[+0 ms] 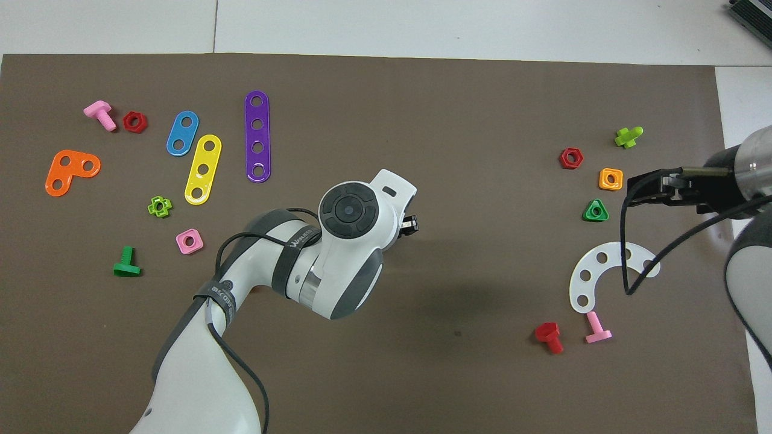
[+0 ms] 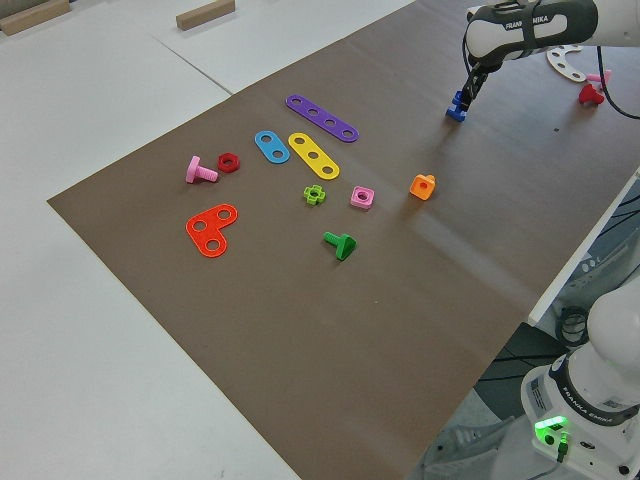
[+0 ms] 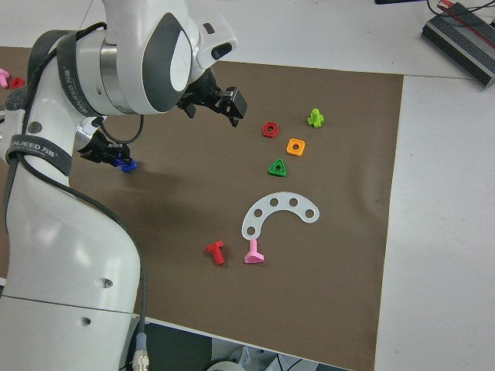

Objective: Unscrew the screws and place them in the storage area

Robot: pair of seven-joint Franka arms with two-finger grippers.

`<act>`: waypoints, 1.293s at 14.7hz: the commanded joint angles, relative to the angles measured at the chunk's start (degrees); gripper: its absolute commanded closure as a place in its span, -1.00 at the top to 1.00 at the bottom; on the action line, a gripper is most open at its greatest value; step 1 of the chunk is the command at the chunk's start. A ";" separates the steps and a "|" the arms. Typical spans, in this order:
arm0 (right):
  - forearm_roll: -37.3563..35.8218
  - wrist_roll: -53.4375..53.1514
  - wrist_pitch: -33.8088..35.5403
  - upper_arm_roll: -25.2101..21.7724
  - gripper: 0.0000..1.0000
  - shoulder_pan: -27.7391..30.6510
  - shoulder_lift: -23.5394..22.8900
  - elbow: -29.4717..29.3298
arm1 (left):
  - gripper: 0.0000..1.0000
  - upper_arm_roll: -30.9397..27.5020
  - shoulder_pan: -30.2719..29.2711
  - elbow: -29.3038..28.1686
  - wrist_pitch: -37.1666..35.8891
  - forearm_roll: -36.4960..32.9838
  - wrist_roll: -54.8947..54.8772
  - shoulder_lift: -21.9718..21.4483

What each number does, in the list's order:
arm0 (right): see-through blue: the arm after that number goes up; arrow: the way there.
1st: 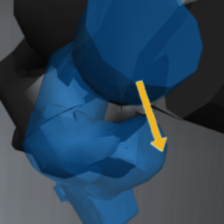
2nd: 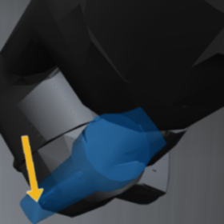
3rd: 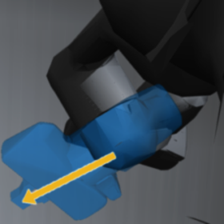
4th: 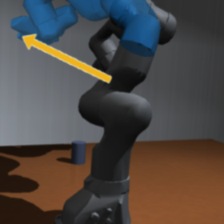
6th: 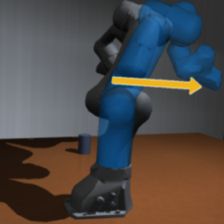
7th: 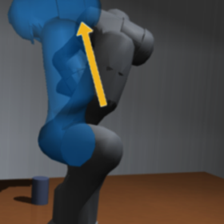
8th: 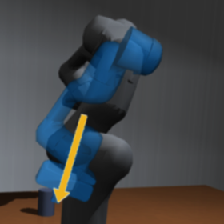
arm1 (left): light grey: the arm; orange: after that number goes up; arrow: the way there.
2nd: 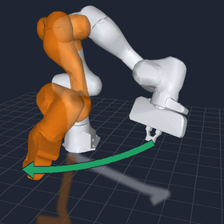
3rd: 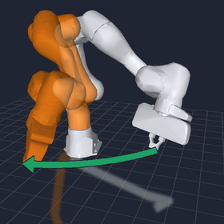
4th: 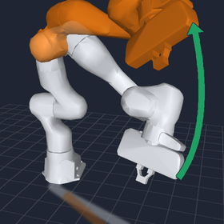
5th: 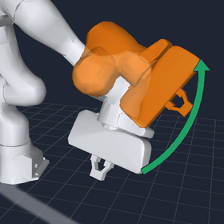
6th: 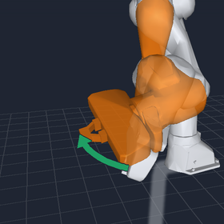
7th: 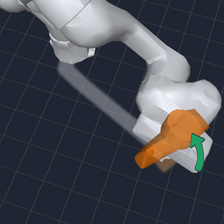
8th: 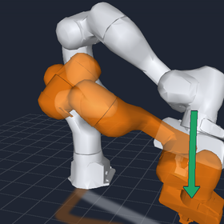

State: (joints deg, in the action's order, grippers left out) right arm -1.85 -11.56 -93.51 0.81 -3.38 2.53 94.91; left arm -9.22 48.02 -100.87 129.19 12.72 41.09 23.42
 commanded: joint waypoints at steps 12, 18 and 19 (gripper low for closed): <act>1.23 -11.88 -14.05 0.68 0.98 -11.01 -2.17 6.51 | -0.86 -0.19 -23.13 8.43 -18.98 -0.60 -31.54 0.05; 0.45 -21.28 -24.78 0.68 0.97 -19.63 -12.01 6.43 | -0.85 -0.28 -26.49 -9.04 -6.99 -0.68 -43.90 -5.39; 0.18 -23.13 -25.92 0.68 0.95 -21.22 -13.07 6.43 | -0.81 -0.28 -26.14 -12.74 -2.68 -0.68 -44.42 -6.19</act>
State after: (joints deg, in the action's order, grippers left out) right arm -1.48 -31.29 -117.22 1.68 -22.27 -8.30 101.67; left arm -9.77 20.99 -102.65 118.33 12.46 -1.96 22.45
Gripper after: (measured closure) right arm 0.013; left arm 0.533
